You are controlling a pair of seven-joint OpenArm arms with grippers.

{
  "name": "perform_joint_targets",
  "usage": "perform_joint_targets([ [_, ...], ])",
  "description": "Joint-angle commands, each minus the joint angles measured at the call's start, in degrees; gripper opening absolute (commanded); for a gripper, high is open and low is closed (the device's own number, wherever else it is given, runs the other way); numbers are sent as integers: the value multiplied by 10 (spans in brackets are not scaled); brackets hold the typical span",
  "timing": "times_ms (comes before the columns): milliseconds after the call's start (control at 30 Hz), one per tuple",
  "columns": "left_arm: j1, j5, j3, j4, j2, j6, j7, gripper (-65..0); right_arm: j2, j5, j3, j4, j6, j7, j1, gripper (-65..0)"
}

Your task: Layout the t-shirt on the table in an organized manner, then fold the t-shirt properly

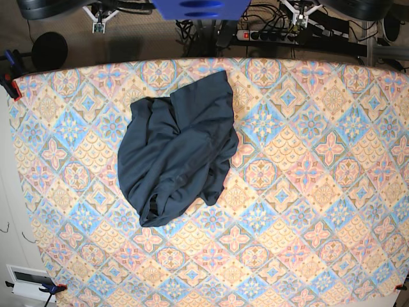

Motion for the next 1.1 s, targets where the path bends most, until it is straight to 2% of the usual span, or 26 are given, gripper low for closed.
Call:
perform_joint_targets([
  [0, 21, 0, -1, 28, -5, 1, -5, -650, 0, 0, 2, 26, 1, 5, -24, -650],
  [67, 51, 0, -1, 86, -15, 1, -4, -650, 15, 2, 2, 79, 1, 5, -50, -650],
  [133, 77, 0, -1, 137, -20, 1, -3, -650, 29, 29, 2, 128, 1, 5, -73, -650],
  [200, 93, 0, 2, 187, -20, 1, 15, -650, 42, 87, 2, 170, 1, 5, -97, -650],
  [333, 114, -3, 6, 308, -31, 1, 99, -650, 87, 224, 3, 260, 1, -18, -141, -650],
  [400, 113, -19, 11, 354, -32, 1, 130, -650, 97, 252, 24, 308, 1, -31, -153, -650],
  [600, 61, -72, 12, 404, -32, 1, 170, -650, 97, 214, 61, 447, 1, -71, -162, -650],
  [733, 10, -79, 12, 408, -32, 1, 190, -650, 99, 186, 59, 458, 1, -101, -148, -650],
  [900, -75, -81, 16, 412, -28, 1, 250, -648, 100, 186, 40, 461, 1, -138, -86, -650],
  [967, -105, -94, 33, 412, -28, 1, 262, -597, 116, 186, 18, 461, 1, -146, -65, -650],
  [1067, -152, -126, 55, 412, -31, 1, 280, -466, 151, 186, -45, 461, 1, -153, -29, -628],
])
